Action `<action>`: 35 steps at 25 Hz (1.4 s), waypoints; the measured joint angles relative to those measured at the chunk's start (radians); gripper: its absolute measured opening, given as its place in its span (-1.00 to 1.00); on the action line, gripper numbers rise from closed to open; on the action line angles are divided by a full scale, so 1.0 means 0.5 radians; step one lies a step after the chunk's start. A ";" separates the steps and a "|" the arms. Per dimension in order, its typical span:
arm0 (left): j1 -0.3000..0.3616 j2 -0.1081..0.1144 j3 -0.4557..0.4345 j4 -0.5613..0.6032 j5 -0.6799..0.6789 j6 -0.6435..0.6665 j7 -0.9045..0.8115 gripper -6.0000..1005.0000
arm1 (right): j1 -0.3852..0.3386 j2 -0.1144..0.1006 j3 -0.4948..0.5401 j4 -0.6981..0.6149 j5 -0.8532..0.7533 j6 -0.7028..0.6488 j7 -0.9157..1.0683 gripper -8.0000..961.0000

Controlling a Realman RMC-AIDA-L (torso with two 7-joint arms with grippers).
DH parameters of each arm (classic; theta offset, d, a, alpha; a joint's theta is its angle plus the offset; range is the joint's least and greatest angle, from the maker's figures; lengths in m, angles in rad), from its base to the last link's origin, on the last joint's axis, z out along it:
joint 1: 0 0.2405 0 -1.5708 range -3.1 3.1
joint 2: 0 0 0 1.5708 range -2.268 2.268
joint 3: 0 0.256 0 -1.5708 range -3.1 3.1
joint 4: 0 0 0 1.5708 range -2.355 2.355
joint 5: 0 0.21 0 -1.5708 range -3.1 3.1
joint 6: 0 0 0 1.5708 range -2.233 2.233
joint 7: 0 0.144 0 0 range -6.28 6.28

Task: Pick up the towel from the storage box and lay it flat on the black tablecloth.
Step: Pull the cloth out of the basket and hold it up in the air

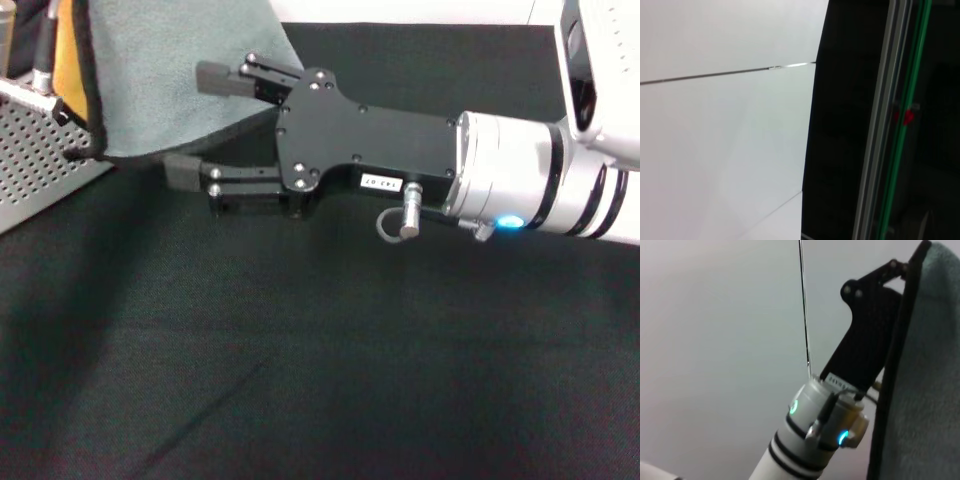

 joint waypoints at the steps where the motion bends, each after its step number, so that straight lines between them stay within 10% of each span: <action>1: 0.000 0.000 0.000 0.000 -0.013 0.000 0.007 -0.96 | -0.001 0.000 -0.008 0.007 0.000 0.000 0.002 0.80; 35: -0.180 0.001 0.118 0.017 -0.244 0.000 0.044 -0.96 | 0.182 0.000 -0.178 0.242 -0.002 -0.233 -0.031 0.80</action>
